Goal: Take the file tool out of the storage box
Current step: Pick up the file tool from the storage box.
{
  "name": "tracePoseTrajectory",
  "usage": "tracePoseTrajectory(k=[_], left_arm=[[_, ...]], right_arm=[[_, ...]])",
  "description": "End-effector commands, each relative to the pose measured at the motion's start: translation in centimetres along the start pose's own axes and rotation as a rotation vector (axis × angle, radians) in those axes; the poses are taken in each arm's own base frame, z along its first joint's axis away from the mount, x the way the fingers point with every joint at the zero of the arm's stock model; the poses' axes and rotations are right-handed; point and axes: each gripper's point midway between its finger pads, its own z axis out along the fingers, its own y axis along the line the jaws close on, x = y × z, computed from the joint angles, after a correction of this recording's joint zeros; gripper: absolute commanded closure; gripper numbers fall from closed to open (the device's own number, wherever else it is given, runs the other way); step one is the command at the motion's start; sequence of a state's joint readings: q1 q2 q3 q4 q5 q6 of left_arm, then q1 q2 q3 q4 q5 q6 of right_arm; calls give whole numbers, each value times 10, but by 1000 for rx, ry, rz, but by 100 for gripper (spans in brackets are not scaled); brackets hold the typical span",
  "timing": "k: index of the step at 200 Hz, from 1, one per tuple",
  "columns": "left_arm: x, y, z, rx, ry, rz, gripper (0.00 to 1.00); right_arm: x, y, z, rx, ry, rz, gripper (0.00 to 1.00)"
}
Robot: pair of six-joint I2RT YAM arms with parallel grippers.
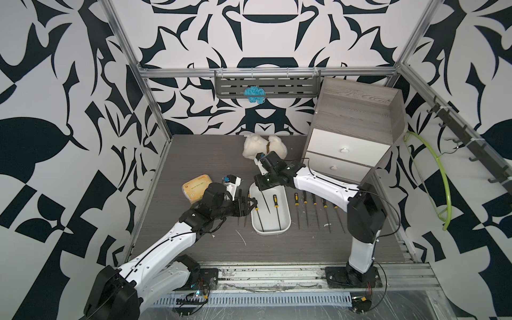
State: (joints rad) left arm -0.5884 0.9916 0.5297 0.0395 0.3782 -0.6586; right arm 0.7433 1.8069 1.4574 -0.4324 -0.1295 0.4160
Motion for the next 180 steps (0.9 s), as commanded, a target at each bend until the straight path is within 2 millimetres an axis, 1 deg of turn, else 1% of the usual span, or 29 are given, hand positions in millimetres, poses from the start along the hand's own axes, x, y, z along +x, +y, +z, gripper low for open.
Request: tracePoseTrajectory(k=[1, 15, 27, 41, 68, 86, 103, 131, 143, 156, 168, 171, 180], left_arm=[[-16, -35, 4, 217, -60, 3, 37], [-13, -39, 11, 271, -42, -33, 37], [-10, -44, 17, 319, -19, -53, 37], [-6, -53, 24, 362, 4, -42, 37], [3, -58, 37, 356, 42, -26, 37], [7, -66, 41, 378, 49, -8, 37], [7, -74, 42, 393, 43, 15, 37], [7, -74, 43, 386, 39, 18, 38], [8, -73, 44, 377, 47, 15, 43], [9, -71, 44, 375, 48, 12, 53], [9, -71, 44, 369, 52, 8, 54], [10, -71, 44, 369, 55, 8, 57], [10, -72, 44, 375, 62, 8, 70]], right_arm=[[-25, 21, -41, -175, -142, 46, 100], [-29, 22, -63, -218, -210, 67, 100], [-30, 21, -77, -243, -256, 81, 100], [-29, 24, -90, -280, -288, 91, 100], [-32, 32, -109, -341, -344, 108, 100], [-32, 34, -114, -368, -365, 121, 100], [-30, 37, -113, -393, -361, 133, 100], [-29, 36, -111, -393, -364, 135, 100], [-28, 34, -110, -387, -364, 135, 100], [-28, 33, -109, -380, -363, 132, 100], [-28, 32, -108, -378, -365, 133, 100], [-27, 32, -108, -378, -365, 132, 100], [-28, 33, -108, -379, -365, 132, 100]])
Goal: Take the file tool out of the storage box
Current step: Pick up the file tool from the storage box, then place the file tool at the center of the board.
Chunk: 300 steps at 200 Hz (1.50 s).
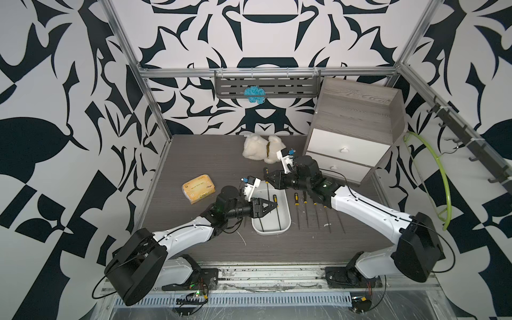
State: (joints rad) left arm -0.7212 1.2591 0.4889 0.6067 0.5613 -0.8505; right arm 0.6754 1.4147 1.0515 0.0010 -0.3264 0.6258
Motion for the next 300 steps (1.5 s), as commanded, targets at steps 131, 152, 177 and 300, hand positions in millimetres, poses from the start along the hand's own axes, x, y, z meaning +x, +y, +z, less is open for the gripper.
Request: tracePoseTrajectory(k=[131, 152, 177, 300], left_arm=[[3, 17, -11, -194, 48, -19, 100], [8, 44, -41, -479, 95, -31, 100], [13, 71, -92, -802, 107, -30, 100], [59, 168, -135, -1252, 493, -241, 100]], right_arm=[[-10, 24, -15, -88, -45, -50, 61], [-5, 23, -22, -43, 23, -124, 57], [0, 8, -29, 48, 37, -168, 57], [29, -29, -1, 154, 184, -164, 57]])
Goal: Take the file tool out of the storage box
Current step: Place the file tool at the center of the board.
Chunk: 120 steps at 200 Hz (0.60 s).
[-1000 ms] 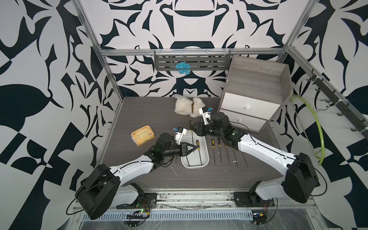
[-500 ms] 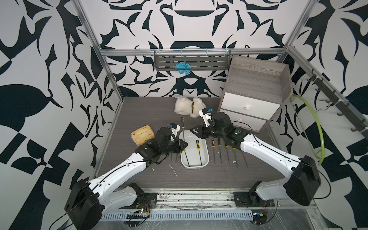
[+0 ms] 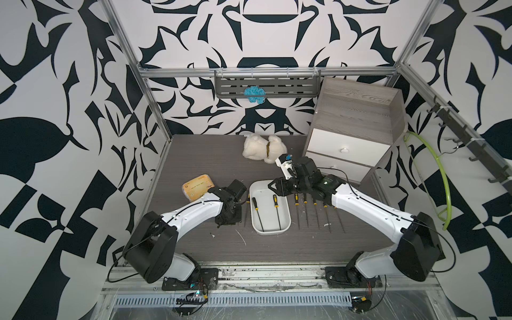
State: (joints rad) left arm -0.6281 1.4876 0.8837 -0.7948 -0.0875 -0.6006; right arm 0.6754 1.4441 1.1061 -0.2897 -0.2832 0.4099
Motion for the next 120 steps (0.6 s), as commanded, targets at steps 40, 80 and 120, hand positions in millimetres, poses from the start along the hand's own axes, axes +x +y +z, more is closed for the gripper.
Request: tracePoseTrajectory(k=[40, 80, 120], left_arm=[[-8, 9, 24, -25, 95, 20, 100], [-12, 0, 27, 21, 111, 40, 100], [-9, -2, 36, 28, 142, 43, 94]], right_arm=[[-6, 2, 12, -10, 16, -14, 57], [-4, 0, 15, -7, 24, -6, 57], [6, -5, 32, -8, 81, 30, 58]])
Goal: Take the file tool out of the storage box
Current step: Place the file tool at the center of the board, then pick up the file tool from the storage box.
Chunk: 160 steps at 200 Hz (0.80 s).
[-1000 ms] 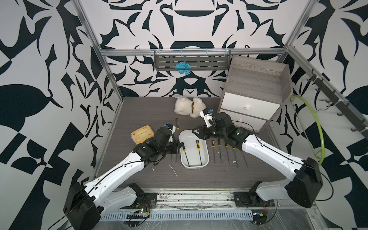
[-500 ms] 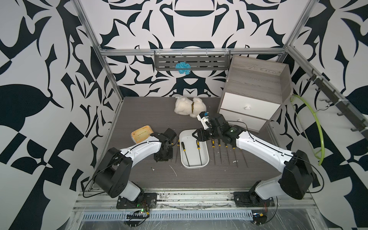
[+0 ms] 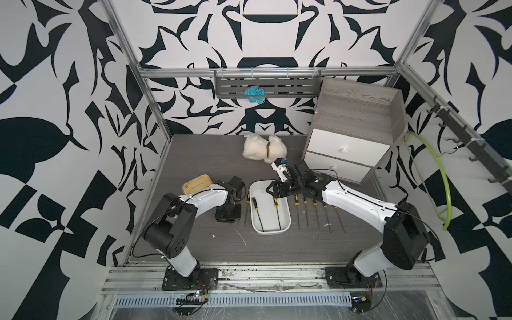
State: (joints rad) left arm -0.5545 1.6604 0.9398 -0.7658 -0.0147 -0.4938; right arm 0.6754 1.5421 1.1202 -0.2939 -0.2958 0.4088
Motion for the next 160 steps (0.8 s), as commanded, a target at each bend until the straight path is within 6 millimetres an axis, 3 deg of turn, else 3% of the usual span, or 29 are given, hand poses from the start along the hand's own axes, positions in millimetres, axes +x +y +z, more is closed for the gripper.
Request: tracePoseTrajectory(k=[1, 40, 82, 125, 160], left_arm=[[1, -2, 8, 13, 32, 11, 94], [1, 4, 4, 3, 17, -2, 90], [2, 2, 4, 18, 14, 3, 73], [1, 2, -4, 25, -16, -2, 71], [-1, 1, -18, 48, -67, -10, 67]], right_arm=[[-10, 9, 4, -29, 2, 7, 58], [4, 2, 35, -35, 116, 47, 61], [18, -1, 61, -36, 205, 72, 64], [28, 0, 80, -5, 258, 54, 66], [36, -11, 89, 149, 287, 1, 67]])
